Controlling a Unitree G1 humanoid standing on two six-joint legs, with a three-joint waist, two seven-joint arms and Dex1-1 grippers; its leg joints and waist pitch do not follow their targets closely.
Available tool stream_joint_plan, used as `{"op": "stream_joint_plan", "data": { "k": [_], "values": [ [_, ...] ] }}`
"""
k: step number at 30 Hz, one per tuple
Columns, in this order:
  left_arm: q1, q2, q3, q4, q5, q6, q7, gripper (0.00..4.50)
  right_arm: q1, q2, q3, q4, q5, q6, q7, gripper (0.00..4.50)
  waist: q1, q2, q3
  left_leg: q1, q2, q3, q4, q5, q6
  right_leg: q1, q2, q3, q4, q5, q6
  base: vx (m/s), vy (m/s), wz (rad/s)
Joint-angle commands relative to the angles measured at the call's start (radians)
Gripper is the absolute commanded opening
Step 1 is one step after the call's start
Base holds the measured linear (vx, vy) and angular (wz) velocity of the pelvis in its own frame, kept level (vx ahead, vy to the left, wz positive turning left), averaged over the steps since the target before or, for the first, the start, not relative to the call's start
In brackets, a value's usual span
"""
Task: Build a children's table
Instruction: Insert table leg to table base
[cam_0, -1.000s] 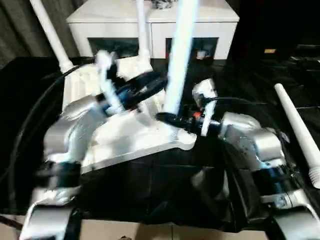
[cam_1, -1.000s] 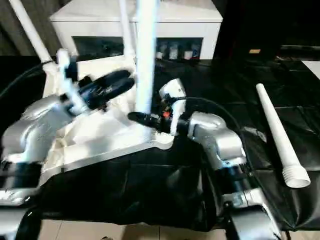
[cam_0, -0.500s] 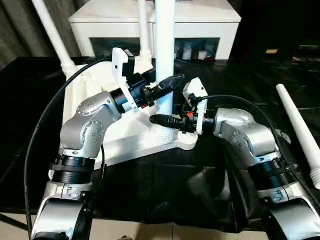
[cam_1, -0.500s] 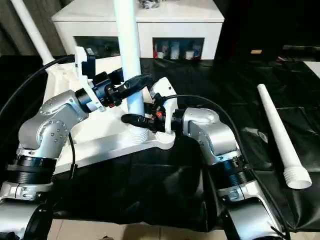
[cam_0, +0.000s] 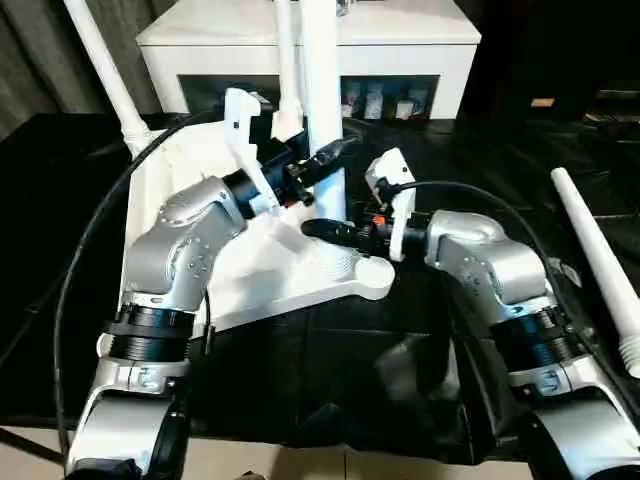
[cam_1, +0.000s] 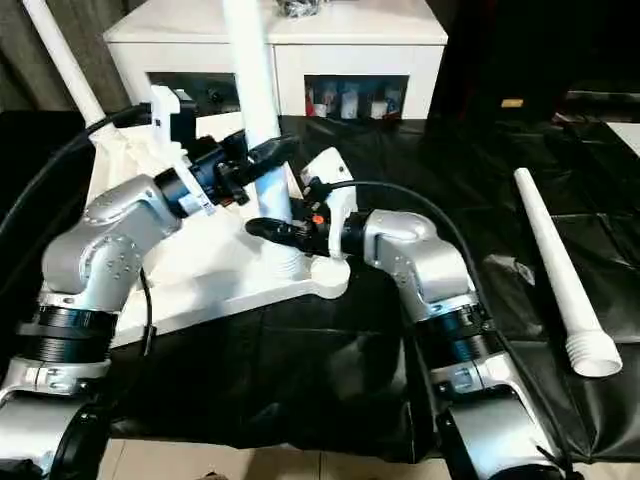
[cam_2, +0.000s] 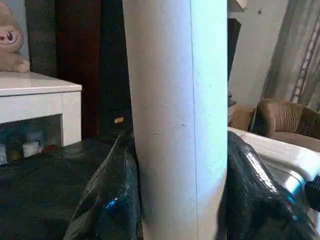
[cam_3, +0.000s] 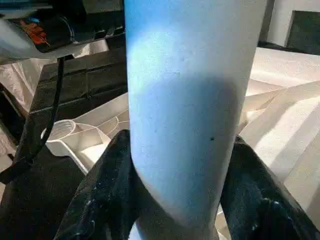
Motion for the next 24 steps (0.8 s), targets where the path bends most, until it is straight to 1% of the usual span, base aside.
{"op": "stream_joint_plan", "data": {
  "k": [1,3,4,5,6,7,9,10,11,12,13,14,15,16,17,18,19,20,21,22,24],
  "values": [
    [-0.005,0.028,0.047,0.030,0.025,0.009,0.061,1.86,-0.041,0.010,0.000,-0.027,0.017,-0.017,0.022,1.84,0.002,-0.004,-0.080,0.001,0.009,0.000,-0.055,-0.045,0.059,0.078,-0.045,0.046,-0.052,0.059,-0.257,0.000,0.000,0.00],
    [-0.010,0.028,0.059,0.024,-0.001,0.025,0.054,1.86,-0.045,0.013,-0.008,-0.032,0.019,-0.022,0.017,1.84,0.002,-0.005,-0.081,0.000,0.008,0.000,-0.054,-0.036,0.059,0.078,-0.044,0.046,-0.050,0.071,-0.259,0.000,0.000,0.00],
    [-0.017,0.033,0.074,0.015,-0.040,0.060,0.038,1.86,-0.054,0.026,-0.037,-0.035,0.047,-0.010,0.013,1.84,0.001,-0.008,-0.081,0.001,0.008,0.001,-0.054,-0.036,0.059,0.079,-0.044,0.046,-0.050,0.072,-0.261,0.000,0.000,0.00],
    [-0.020,0.036,0.078,0.013,-0.051,0.072,0.033,1.86,-0.059,0.029,-0.047,-0.035,0.059,-0.002,0.014,1.84,0.002,-0.007,-0.081,0.001,0.007,0.000,-0.054,-0.037,0.059,0.078,-0.044,0.045,-0.049,0.070,-0.263,0.000,0.000,0.00],
    [-0.027,0.044,0.084,0.011,-0.071,0.097,0.022,1.85,-0.067,0.028,-0.059,-0.041,0.079,0.021,0.021,2.40,0.002,-0.005,-0.081,0.003,0.007,0.001,-0.054,-0.042,0.061,0.076,-0.043,0.045,-0.049,0.063,-0.265,0.000,0.000,0.00],
    [-0.030,0.047,0.087,0.011,-0.078,0.106,0.017,1.85,-0.070,0.028,-0.062,-0.042,0.084,0.027,0.023,2.54,0.002,-0.008,-0.081,0.003,0.007,0.000,-0.054,-0.038,0.063,0.077,-0.042,0.045,-0.048,0.064,-0.266,0.000,0.000,0.00],
    [-0.045,0.063,0.095,0.012,-0.104,0.143,0.000,1.85,-0.082,0.022,-0.078,-0.051,0.110,0.063,0.031,2.54,0.003,-0.009,-0.080,0.002,0.008,0.001,-0.054,-0.035,0.067,0.076,-0.042,0.045,-0.048,0.068,-0.263,0.000,0.000,0.00],
    [-0.051,0.067,0.101,0.012,-0.116,0.157,-0.004,1.85,-0.085,0.018,-0.083,-0.057,0.119,0.077,0.037,2.74,0.003,-0.008,-0.080,0.004,0.006,0.001,-0.054,-0.036,0.068,0.076,-0.041,0.045,-0.048,0.065,-0.262,0.000,0.000,0.00],
    [-0.070,0.078,0.126,0.013,-0.159,0.200,-0.009,1.84,-0.093,-0.002,-0.097,-0.079,0.152,0.123,0.061,2.88,0.003,-0.007,-0.081,0.003,0.006,0.001,-0.053,-0.029,0.069,0.077,-0.040,0.045,-0.047,0.066,-0.260,0.000,0.000,0.00],
    [-0.076,0.080,0.135,0.013,-0.174,0.214,-0.008,1.84,-0.096,-0.010,-0.101,-0.087,0.163,0.140,0.071,2.88,0.005,-0.006,-0.080,0.003,0.005,0.001,-0.052,-0.024,0.069,0.077,-0.039,0.045,-0.046,0.074,-0.263,0.000,0.000,0.00],
    [-0.077,0.080,0.136,0.012,-0.175,0.215,-0.008,1.84,-0.096,-0.011,-0.102,-0.088,0.164,0.142,0.072,2.96,0.007,-0.006,-0.081,0.004,0.007,0.001,-0.052,-0.026,0.069,0.074,-0.041,0.045,-0.047,0.075,-0.266,0.000,0.000,0.00],
    [-0.082,0.083,0.144,0.010,-0.193,0.232,-0.007,1.84,-0.098,-0.023,-0.106,-0.099,0.177,0.162,0.087,2.96,0.008,-0.006,-0.080,0.004,0.007,0.001,-0.053,-0.030,0.068,0.074,-0.041,0.044,-0.048,0.069,-0.265,0.000,0.000,0.00],
    [-0.083,0.081,0.154,0.006,-0.215,0.250,-0.005,1.84,-0.101,-0.034,-0.113,-0.111,0.193,0.188,0.099,3.17,0.010,-0.007,-0.081,0.002,0.007,0.001,-0.052,-0.027,0.066,0.077,-0.042,0.044,-0.047,0.074,-0.267,0.000,0.000,0.00],
    [-0.084,0.080,0.160,0.003,-0.231,0.264,-0.002,1.84,-0.103,-0.042,-0.117,-0.118,0.206,0.207,0.105,3.17,0.010,-0.007,-0.081,0.002,0.006,0.001,-0.052,-0.025,0.065,0.078,-0.041,0.044,-0.046,0.078,-0.269,0.000,0.000,0.00],
    [-0.085,0.080,0.166,-0.001,-0.249,0.279,-0.001,1.84,-0.107,-0.051,-0.124,-0.124,0.223,0.232,0.112,3.27,0.012,-0.007,-0.081,0.003,0.006,0.001,-0.051,-0.021,0.065,0.077,-0.040,0.044,-0.046,0.083,-0.270,0.000,0.000,0.00],
    [-0.083,0.079,0.170,-0.005,-0.260,0.288,-0.003,1.84,-0.111,-0.057,-0.128,-0.125,0.236,0.251,0.116,3.27,0.016,-0.008,-0.082,0.002,0.006,0.002,-0.051,-0.024,0.065,0.077,-0.041,0.044,-0.046,0.079,-0.271,0.000,0.000,0.00],
    [-0.077,0.077,0.171,-0.017,-0.274,0.297,-0.009,1.84,-0.113,-0.069,-0.131,-0.125,0.249,0.275,0.126,3.36,0.016,-0.008,-0.081,0.002,0.006,0.002,-0.051,-0.029,0.064,0.077,-0.041,0.044,-0.047,0.072,-0.271,0.000,0.000,0.00],
    [-0.075,0.074,0.174,-0.021,-0.284,0.306,-0.009,1.84,-0.113,-0.075,-0.130,-0.125,0.254,0.285,0.133,3.56,0.018,-0.009,-0.082,0.002,0.006,0.002,-0.051,-0.027,0.060,0.078,-0.042,0.044,-0.047,0.067,-0.270,0.000,0.000,0.00],
    [-0.075,0.072,0.176,-0.024,-0.290,0.313,-0.009,1.84,-0.113,-0.079,-0.129,-0.125,0.257,0.292,0.136,3.56,0.019,-0.011,-0.082,0.000,0.006,0.003,-0.051,-0.029,0.059,0.077,-0.042,0.044,-0.048,0.062,-0.268,0.000,0.000,0.00],
    [-0.072,0.068,0.182,-0.032,-0.309,0.332,-0.010,1.84,-0.111,-0.089,-0.123,-0.129,0.258,0.305,0.143,3.65,0.019,-0.010,-0.081,0.001,0.007,0.002,-0.051,-0.029,0.058,0.078,-0.043,0.044,-0.048,0.059,-0.267,0.000,0.000,0.00],
    [-0.070,0.066,0.188,-0.040,-0.331,0.355,-0.013,1.84,-0.109,-0.097,-0.118,-0.132,0.260,0.318,0.148,3.65,0.024,-0.012,-0.082,0.001,0.006,0.003,-0.050,-0.021,0.053,0.077,-0.043,0.044,-0.047,0.053,-0.264,0.000,0.000,0.00]
  ]
}}
